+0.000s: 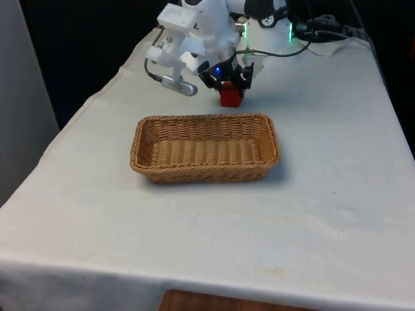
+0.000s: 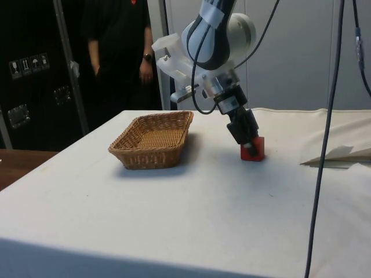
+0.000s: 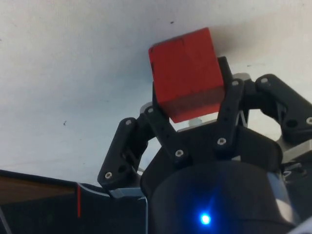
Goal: Pick up the cube and place it into the basket.
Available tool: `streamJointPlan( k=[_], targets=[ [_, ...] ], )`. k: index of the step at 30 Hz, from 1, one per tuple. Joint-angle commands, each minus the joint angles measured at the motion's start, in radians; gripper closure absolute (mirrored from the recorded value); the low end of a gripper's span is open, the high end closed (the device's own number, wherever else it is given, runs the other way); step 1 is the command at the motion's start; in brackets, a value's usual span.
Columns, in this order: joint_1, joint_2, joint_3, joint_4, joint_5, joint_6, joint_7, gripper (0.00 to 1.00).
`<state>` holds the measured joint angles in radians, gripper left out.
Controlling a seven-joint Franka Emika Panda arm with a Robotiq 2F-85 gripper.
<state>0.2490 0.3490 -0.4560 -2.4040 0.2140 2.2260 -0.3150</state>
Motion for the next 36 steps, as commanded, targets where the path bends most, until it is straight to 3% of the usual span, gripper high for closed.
streamJointPlan(
  k=[1,17,36],
  targets=[
    [0.002,-0.013,-0.004,0.006,-0.002,-0.012,0.009,0.97],
    [0.002,-0.098,-0.015,0.066,-0.016,-0.112,0.057,0.97],
    [0.001,-0.114,-0.014,0.202,-0.008,-0.223,0.101,0.97]
  ],
)
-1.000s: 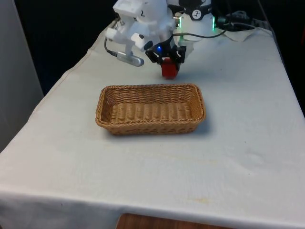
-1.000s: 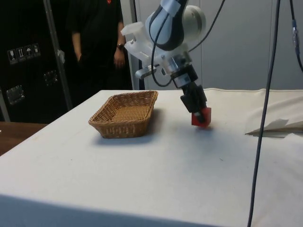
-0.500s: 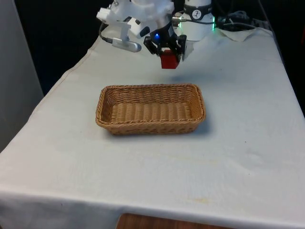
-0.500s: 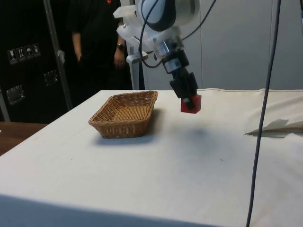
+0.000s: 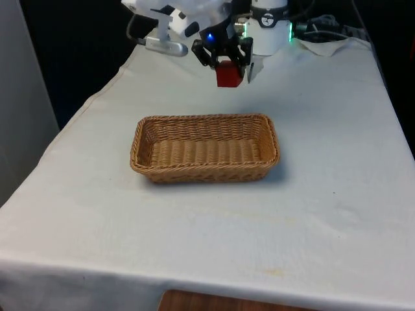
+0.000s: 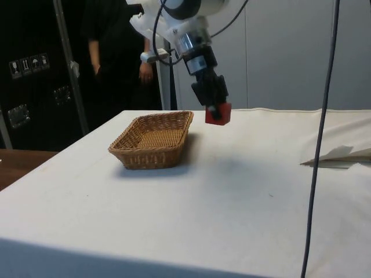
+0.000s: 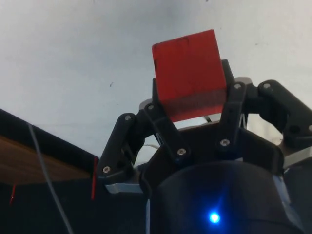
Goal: Pick up the cube and place it into the basket.
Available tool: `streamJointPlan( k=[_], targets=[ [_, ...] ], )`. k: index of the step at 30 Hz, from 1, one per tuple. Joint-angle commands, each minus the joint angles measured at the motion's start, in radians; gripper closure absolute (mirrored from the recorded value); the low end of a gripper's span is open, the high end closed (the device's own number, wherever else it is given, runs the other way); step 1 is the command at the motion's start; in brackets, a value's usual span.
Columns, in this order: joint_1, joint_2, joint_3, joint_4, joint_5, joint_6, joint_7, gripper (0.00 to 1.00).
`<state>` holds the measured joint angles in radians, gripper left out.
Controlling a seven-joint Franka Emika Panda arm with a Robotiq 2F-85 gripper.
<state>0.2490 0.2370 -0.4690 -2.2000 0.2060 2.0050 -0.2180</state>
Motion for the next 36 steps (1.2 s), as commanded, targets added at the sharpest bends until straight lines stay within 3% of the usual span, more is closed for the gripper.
streamJointPlan(
  k=[1,13,22,23,31,32,33,36],
  targets=[
    [0.001,-0.002,-0.001,0.014,0.001,-0.015,0.008,0.97],
    [-0.001,0.012,0.001,0.112,0.009,-0.069,0.029,0.97],
    [-0.002,0.056,0.003,0.192,0.031,-0.084,0.027,0.97],
    [0.000,0.045,0.000,0.175,0.021,-0.071,0.027,0.97],
    [-0.005,0.120,0.004,0.284,0.059,-0.098,0.023,0.97],
    [0.000,0.112,0.000,0.271,0.049,-0.085,0.026,0.97],
    [-0.006,0.135,0.004,0.305,0.066,-0.099,0.023,0.97],
    [-0.007,0.156,0.004,0.334,0.077,-0.101,0.020,0.97]
  ],
)
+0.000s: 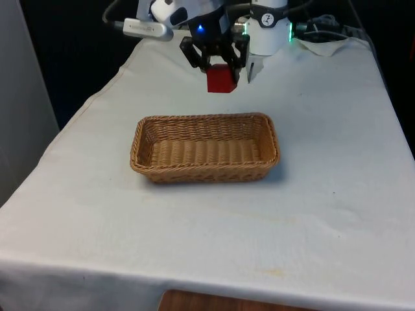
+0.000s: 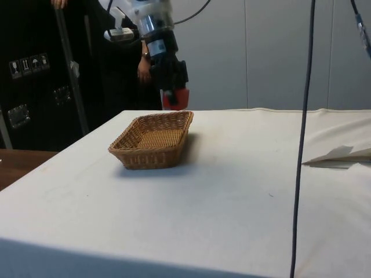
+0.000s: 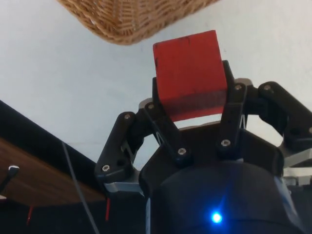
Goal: Pick up the cube and place it into the basket.
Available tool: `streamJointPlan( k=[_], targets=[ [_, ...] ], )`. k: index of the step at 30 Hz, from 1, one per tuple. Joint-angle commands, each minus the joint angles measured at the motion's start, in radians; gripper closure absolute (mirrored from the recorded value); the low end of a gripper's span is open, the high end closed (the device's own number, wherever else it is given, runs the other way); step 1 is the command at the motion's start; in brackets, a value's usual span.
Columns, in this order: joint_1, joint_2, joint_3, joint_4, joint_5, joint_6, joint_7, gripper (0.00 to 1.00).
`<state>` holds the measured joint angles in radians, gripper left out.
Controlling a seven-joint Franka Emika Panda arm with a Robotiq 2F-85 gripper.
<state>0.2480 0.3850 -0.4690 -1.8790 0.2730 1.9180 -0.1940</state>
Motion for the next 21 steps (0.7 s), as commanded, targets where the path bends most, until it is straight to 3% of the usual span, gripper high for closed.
streamJointPlan(
  k=[1,3,4,5,11,21],
  targets=[
    [-0.006,0.014,0.004,0.022,0.013,-0.014,-0.004,0.97],
    [-0.008,0.036,0.004,0.051,0.024,-0.015,-0.007,0.97],
    [-0.001,0.022,0.000,0.031,0.012,-0.003,-0.002,0.97],
    [-0.008,0.036,0.004,0.051,0.024,-0.015,-0.007,0.97],
    [-0.012,0.076,0.001,0.105,0.049,0.001,-0.027,0.97],
    [-0.011,0.077,0.001,0.084,0.055,0.075,-0.083,0.97]
  ],
)
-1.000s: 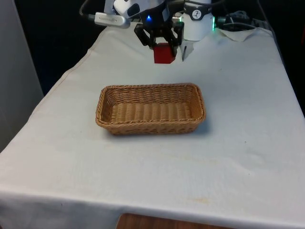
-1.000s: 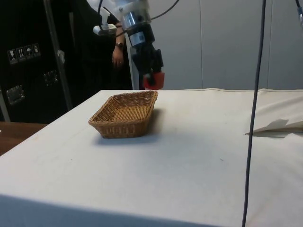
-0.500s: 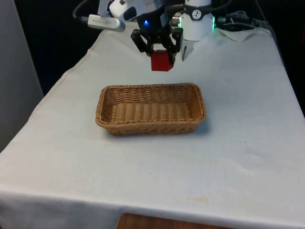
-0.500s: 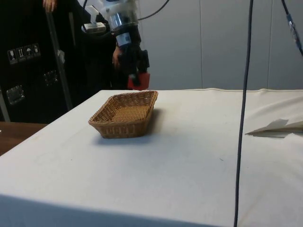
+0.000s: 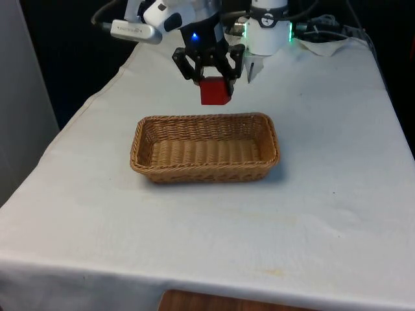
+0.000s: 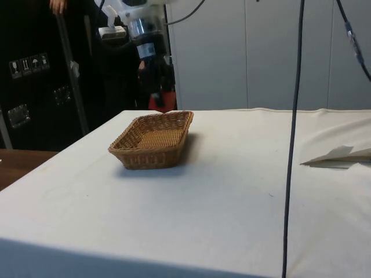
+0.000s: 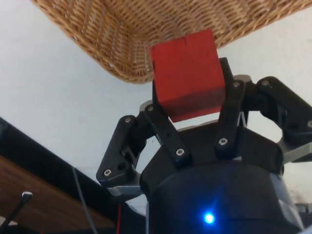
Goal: Pick up the cube and place it into the basket.
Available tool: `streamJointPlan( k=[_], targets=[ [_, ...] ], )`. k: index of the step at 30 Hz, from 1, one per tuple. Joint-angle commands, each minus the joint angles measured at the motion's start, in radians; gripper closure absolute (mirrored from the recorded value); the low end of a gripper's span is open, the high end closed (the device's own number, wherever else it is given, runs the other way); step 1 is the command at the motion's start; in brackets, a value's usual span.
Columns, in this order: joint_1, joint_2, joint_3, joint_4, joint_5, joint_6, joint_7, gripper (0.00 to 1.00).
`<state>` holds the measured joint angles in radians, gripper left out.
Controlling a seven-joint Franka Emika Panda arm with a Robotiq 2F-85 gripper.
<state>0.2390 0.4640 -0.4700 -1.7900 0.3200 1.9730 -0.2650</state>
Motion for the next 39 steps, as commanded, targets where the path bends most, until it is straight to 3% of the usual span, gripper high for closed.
streamJointPlan(
  k=[1,5,6,11,14,15,24,29,30,37,38,39],
  targets=[
    [-0.003,-0.001,0.002,-0.008,0.009,0.030,-0.019,0.97],
    [-0.003,-0.001,0.002,-0.024,0.014,0.079,-0.050,0.97],
    [-0.001,0.000,-0.001,-0.021,0.006,0.060,-0.040,0.97],
    [-0.003,0.002,0.003,-0.044,0.018,0.139,-0.076,0.97],
    [-0.002,0.003,0.006,-0.056,0.022,0.169,-0.086,0.97],
    [0.000,0.003,0.001,-0.053,0.011,0.153,-0.079,0.97],
    [-0.002,0.016,0.013,-0.078,0.039,0.258,-0.128,0.97],
    [-0.003,0.036,0.018,-0.084,0.058,0.307,-0.157,0.97],
    [0.001,0.036,0.011,-0.082,0.048,0.292,-0.150,0.97],
    [-0.006,0.091,0.027,-0.077,0.091,0.363,-0.200,0.97],
    [0.001,0.083,0.017,-0.082,0.079,0.351,-0.188,0.97],
    [-0.006,0.099,0.027,-0.074,0.097,0.370,-0.206,0.97]
  ],
)
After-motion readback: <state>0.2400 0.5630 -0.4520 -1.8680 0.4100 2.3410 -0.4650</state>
